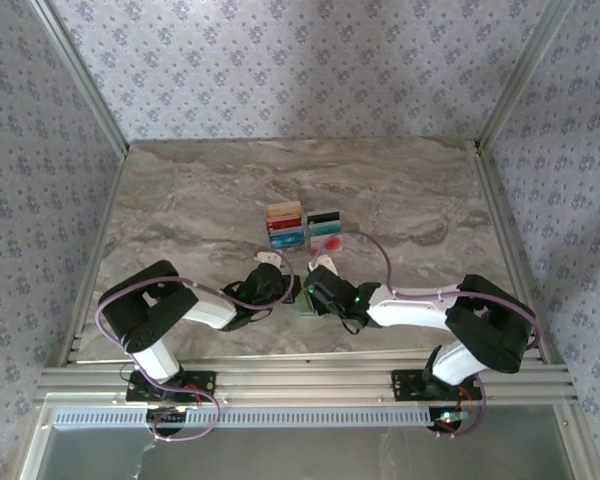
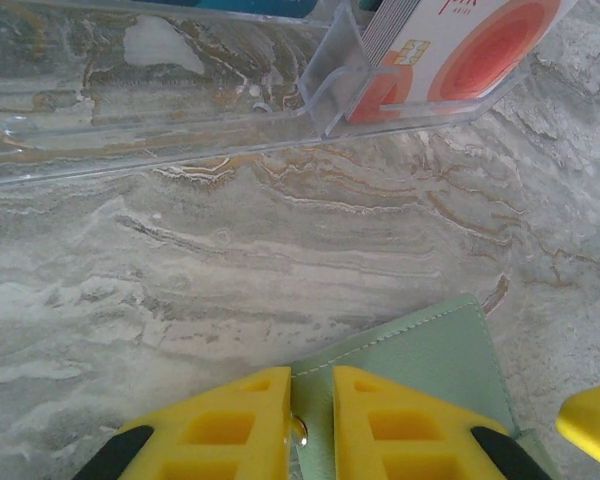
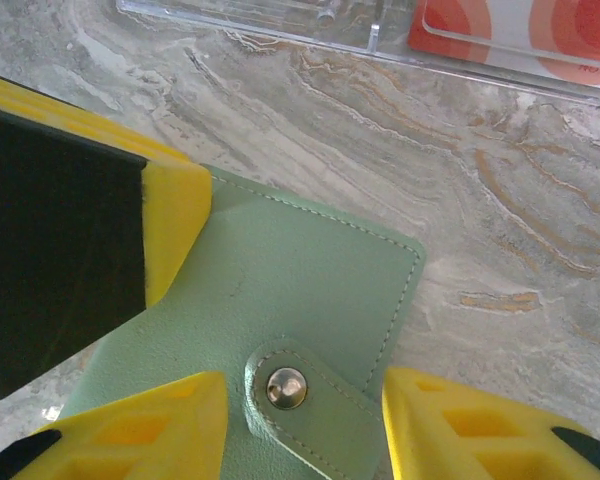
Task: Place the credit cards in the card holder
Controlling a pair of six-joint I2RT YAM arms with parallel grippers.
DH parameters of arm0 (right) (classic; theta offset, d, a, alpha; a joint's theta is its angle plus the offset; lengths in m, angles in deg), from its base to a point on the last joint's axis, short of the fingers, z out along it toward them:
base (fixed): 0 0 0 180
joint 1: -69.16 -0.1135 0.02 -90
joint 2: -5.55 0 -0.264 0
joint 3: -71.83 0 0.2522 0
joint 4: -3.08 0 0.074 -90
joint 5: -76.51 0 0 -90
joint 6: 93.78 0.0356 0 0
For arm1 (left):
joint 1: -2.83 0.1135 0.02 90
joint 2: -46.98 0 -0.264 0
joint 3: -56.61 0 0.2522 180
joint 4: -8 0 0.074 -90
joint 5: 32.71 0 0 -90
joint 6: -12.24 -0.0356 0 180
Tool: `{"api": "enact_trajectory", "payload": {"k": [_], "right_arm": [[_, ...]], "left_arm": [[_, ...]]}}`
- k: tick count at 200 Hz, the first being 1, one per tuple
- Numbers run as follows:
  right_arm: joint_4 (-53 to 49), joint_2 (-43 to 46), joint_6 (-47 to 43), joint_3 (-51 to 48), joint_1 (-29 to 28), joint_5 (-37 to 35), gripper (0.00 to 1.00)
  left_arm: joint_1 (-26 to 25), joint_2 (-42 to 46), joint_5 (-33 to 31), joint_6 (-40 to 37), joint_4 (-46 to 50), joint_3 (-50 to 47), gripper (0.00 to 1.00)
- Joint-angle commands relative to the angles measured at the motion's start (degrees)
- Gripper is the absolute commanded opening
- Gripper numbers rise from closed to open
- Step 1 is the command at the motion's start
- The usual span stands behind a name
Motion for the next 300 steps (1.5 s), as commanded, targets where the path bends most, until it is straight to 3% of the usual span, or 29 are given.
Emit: {"api": "enact_trajectory", "payload": {"k": [1, 96, 116, 139, 169, 240, 300], "right_arm": [[-1.29, -1.13, -0.79, 2.35, 0.03, -0.80, 0.45], [-0.40, -5.29, -0.66, 3.62, 0.41, -0.15, 0.41], [-0.39, -5.54, -0.21, 3.58, 0.45, -1.74, 0.33], [-0.63, -4.58, 0.11, 3.21, 0.30, -3.22, 0.14], [-1.11, -2.08, 0.41, 2.15, 0.12, -4.60, 0.00], [-0.91, 1.61, 1.76, -0.97, 1.21, -3.96, 0.00], [5.31, 7.91, 3.24, -7.96, 6.34, 3.91, 0.00]], "left_arm": [[-1.03, -6.41, 4.61, 0.93, 14.23, -1.82, 0.17], [-1.04, -6.71, 4.98, 1.16, 13.43, -2.09, 0.16], [-1.16, -7.08, 4.93, 1.22, 13.15, -2.18, 0.16], [-1.12, -7.61, 4.68, 1.56, 12.91, -2.24, 0.16], [-1.12, -8.31, 4.28, 2.06, 12.30, -2.53, 0.16], [-1.12, -10.04, 2.88, 3.39, 12.23, -2.40, 0.13], [-1.13, -10.92, 0.22, 5.50, 12.74, -2.78, 0.10]]}}
